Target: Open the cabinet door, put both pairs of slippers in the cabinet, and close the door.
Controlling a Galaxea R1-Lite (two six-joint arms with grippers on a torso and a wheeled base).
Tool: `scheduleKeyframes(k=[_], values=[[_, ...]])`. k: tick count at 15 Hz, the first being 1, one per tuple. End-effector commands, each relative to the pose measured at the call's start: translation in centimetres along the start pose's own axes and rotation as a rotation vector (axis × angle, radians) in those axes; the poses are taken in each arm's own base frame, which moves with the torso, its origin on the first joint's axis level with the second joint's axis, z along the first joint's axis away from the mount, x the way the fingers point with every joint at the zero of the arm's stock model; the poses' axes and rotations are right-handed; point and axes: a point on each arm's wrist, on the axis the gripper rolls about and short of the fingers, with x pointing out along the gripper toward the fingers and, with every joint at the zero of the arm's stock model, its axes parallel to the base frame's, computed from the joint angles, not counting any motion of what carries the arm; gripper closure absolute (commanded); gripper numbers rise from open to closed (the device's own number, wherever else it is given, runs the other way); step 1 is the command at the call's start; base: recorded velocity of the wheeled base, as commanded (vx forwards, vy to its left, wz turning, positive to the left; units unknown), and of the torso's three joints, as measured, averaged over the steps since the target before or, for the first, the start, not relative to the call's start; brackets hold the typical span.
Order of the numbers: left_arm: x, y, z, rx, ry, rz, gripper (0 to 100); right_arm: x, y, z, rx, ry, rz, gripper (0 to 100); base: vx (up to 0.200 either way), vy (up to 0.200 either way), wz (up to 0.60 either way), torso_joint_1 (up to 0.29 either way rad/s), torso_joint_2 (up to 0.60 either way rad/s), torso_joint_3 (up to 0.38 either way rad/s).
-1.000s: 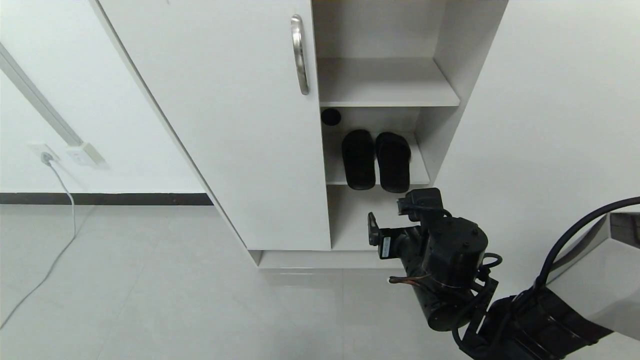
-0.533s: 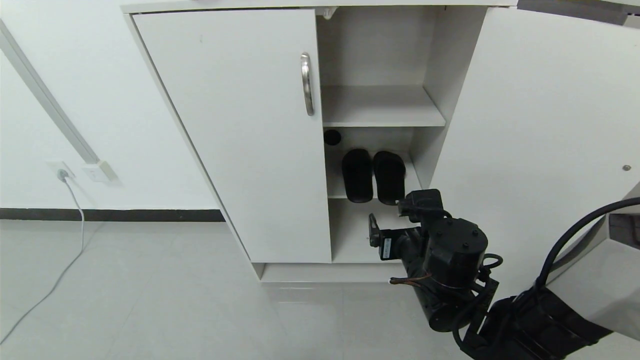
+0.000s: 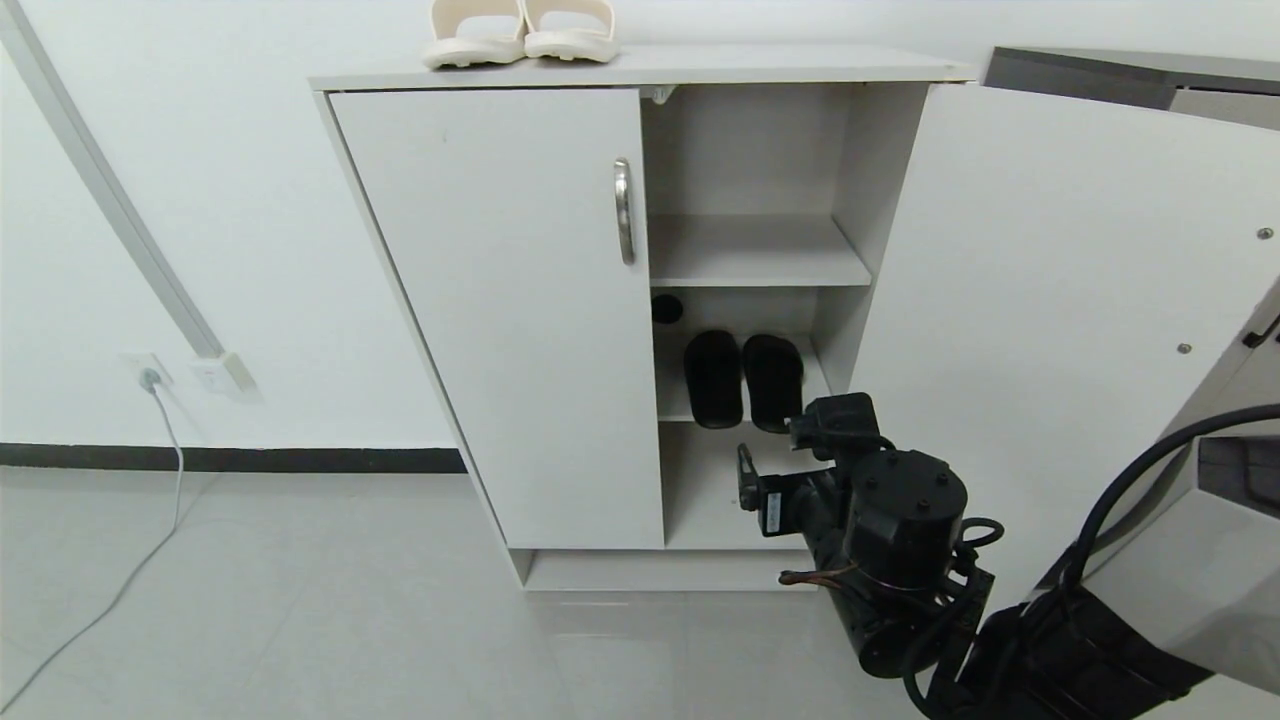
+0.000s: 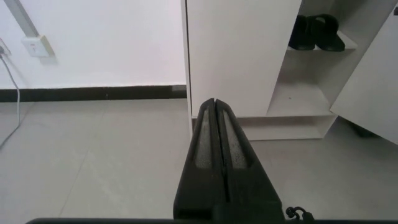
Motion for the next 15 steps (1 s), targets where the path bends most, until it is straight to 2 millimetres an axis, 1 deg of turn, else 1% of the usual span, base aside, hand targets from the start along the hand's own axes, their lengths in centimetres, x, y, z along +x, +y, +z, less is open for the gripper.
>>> scheduleKeyframes(k=[1,2,15], values=[[0.0,0.0,0.0,0.0,0.0,0.0,100,0.06,0.08,-0.35,-0.007,0.007,0.0,0,0.0,0.0,0.0,0.0,0.0,0.0],[0.0,0.0,0.0,-0.002,0.0,0.0,100,0.06,0.08,-0.35,-0.007,0.007,0.0,0,0.0,0.0,0.0,0.0,0.0,0.0],[0.0,-0.02,-0.02,-0.002,0.001,-0.008,100,-0.22,-0.15,-0.82,-0.034,0.022,0.008,0,0.0,0.2,0.0,0.003,0.0,0.004]])
